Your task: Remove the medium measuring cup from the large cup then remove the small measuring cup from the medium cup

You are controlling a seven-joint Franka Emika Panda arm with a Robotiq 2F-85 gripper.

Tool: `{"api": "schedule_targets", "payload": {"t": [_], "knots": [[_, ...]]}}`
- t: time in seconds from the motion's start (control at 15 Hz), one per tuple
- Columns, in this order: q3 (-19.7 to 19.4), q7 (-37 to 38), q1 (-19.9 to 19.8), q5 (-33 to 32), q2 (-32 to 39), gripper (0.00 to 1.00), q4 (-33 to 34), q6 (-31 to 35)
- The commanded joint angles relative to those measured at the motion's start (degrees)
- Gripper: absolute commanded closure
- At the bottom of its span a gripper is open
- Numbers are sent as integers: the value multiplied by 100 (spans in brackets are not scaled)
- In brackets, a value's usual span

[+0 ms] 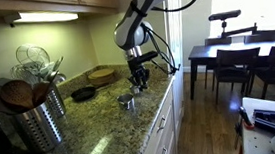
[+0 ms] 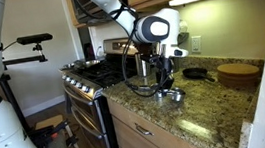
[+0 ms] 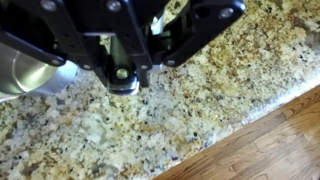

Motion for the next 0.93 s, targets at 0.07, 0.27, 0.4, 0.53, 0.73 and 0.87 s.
{"api": "schedule_targets", "payload": {"t": [0.07,0.27,0.4,0.53,0.73,0.87], "knots": [[-12,-27,-46,164,-60,88,-173,185],[-9,-17,-39,201,-76,75,-204,173],[-3,-14,-33,220,-79,46,-224,174],[2,-15,-29,226,-79,39,-235,173],[11,-18,-22,236,-82,20,-248,172],[17,-18,-18,243,-89,8,-266,173]]}}
